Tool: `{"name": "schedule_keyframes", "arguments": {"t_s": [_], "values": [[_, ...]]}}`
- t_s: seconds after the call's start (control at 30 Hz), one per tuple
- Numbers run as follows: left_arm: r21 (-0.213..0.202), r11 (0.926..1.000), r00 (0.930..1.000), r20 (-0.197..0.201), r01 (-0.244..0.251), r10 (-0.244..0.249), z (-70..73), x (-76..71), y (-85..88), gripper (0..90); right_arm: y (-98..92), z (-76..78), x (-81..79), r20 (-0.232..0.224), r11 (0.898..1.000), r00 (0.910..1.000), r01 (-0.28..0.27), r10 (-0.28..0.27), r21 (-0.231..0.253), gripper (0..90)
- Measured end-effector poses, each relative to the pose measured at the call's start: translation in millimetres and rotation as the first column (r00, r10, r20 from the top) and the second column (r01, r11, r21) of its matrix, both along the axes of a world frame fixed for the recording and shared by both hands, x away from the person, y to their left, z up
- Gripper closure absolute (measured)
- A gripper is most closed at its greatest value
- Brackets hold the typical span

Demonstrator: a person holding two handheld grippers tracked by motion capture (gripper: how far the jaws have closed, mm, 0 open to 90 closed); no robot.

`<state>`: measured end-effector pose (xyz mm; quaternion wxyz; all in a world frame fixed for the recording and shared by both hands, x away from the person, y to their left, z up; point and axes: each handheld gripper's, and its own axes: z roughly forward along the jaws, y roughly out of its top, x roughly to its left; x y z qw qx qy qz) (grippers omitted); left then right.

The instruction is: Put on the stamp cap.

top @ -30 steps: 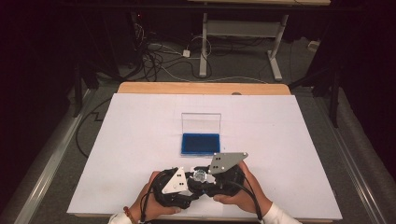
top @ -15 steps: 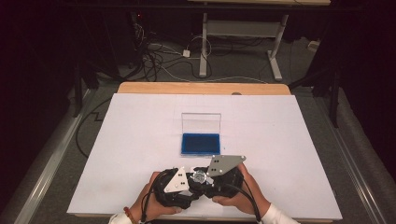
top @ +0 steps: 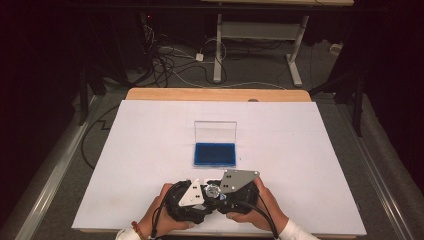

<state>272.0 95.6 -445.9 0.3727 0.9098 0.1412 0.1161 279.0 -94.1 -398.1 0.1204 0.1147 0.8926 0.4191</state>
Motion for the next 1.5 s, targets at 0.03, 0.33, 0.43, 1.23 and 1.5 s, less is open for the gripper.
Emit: {"name": "schedule_keyframes", "arguments": {"t_s": [0.03,0.33,0.43,1.23,1.5], "values": [[0.003,1.0,1.0,0.0,0.0,0.0,0.1,0.1,-0.4,36.8,0.4,-0.3,-0.4,0.005,1.0,1.0,0.0,0.0,-0.002,56.4],[-0.051,0.9987,0.9995,-0.032,0.0,-0.001,0.7,3.9,3.8,36.6,-1.3,0.0,-0.2,0.021,1.0,0.9997,0.012,-0.012,0.01,56.4],[-0.1,0.995,0.9993,-0.037,-0.004,0.0,1.4,5.4,8.8,36.5,-5.7,0.8,3.9,-0.008,0.999,0.9996,0.026,-0.026,0.04,56.5],[-0.131,0.9913,0.9999,0.006,0.009,-0.008,2.6,3.5,10.2,36.5,-19.5,-2.2,14.7,-0.111,0.982,0.9933,0.051,-0.032,0.181,56.6],[-0.143,0.9895,0.9997,-0.011,0.021,-0.023,5.8,1.2,10.9,36.5,-16.2,1.0,6.5,-0.049,0.988,0.9987,0.018,-0.01,0.153,56.6]]}}
